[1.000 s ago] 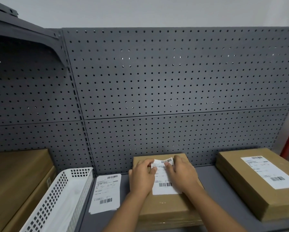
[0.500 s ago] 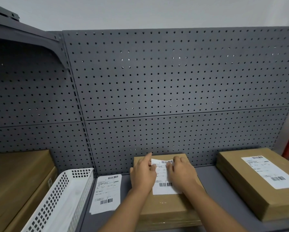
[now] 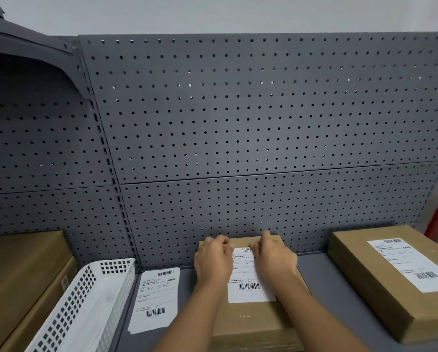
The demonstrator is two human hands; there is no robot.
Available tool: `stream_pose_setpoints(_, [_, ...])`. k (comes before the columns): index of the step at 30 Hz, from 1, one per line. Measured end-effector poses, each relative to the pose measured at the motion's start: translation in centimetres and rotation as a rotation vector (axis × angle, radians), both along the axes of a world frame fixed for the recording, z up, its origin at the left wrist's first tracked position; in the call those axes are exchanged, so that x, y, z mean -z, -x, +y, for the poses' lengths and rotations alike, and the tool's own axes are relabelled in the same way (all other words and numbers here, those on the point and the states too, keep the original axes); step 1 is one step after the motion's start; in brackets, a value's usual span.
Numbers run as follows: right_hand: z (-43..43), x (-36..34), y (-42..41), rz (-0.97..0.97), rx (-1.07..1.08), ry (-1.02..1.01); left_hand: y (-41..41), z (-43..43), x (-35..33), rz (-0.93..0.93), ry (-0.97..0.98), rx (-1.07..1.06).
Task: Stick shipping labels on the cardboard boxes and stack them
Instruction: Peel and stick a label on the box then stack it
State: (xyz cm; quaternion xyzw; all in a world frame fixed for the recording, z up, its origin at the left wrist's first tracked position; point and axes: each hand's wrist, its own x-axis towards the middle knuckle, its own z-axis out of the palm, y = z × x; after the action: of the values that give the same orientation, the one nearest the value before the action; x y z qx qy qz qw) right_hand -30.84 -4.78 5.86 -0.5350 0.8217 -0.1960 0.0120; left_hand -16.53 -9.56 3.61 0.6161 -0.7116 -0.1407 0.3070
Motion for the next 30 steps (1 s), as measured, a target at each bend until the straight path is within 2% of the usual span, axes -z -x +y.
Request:
stream_pose_setpoints(9, [0.0,-0.5,0.4,-0.048,0.016,0.002,0.1,0.1,-0.7,-0.013,-0.043,-0.046])
stream_pose_setpoints(17, [0.0,0.2,1.4,-0.099,0.018,0.013,0.1,0.0,-0.5,-0.098,-0.042,0.004])
stream_pose_setpoints(21, [1.8,-0.7,2.7,-0.310,-0.160,0.042,-1.9,0.7,-1.1,-0.025,-0.091,0.151])
stream_pose_setpoints(23, [3.1,-1.2,3.1,-0.348,-0.288,0.093,-2.8,2.0,-1.6,-0.046,-0.065,0.274])
stream_pose_setpoints(27, [4.7,-1.1,2.5,-0.159,-0.471,0.087,-3.5,4.8,-2.9,-0.215,0.079,0.466])
stream_pose_setpoints(30, [5.0,-0.4,1.5,-0.055,-0.550,0.022,-3.2,5.5,-2.5,-0.310,0.058,0.551])
